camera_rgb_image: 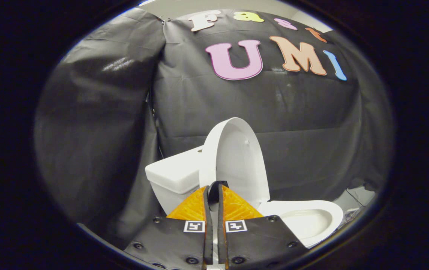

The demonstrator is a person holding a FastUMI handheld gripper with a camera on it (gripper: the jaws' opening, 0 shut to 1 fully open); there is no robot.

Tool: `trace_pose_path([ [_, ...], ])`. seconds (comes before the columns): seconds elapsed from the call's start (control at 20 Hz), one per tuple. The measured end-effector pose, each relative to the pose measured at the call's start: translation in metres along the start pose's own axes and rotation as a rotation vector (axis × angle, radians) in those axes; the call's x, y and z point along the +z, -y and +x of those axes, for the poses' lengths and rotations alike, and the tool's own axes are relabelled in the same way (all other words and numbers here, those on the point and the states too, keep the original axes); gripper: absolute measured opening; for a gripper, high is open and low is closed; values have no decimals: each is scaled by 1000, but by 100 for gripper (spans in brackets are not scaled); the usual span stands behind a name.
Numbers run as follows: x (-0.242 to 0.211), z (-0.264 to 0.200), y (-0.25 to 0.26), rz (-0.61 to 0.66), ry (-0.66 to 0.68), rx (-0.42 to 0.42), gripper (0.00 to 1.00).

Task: Open the toilet lid.

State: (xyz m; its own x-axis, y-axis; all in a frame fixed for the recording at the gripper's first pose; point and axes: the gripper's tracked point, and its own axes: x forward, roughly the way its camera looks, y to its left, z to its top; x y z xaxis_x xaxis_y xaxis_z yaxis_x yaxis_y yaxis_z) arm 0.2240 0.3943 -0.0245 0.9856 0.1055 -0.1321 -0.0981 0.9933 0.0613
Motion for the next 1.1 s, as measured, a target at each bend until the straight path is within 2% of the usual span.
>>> trace_pose_path([
  [0.35,3,-2,4,-14,31,-43,7],
  [0.45,3,-2,-8,-9,43,15,10],
  [0.6,15,-13,-10,-35,75,41,28],
  [0.7,31,-19,-12,-58,106,87,40],
  [0.8,53,-32,1,-94,145,98,52],
  [0.85,67,-42,18,-116,171,83,58],
  [1.0,110,-65,96,-180,263,-53,59],
  [1.1,126,-80,139,-226,293,-106,60],
])
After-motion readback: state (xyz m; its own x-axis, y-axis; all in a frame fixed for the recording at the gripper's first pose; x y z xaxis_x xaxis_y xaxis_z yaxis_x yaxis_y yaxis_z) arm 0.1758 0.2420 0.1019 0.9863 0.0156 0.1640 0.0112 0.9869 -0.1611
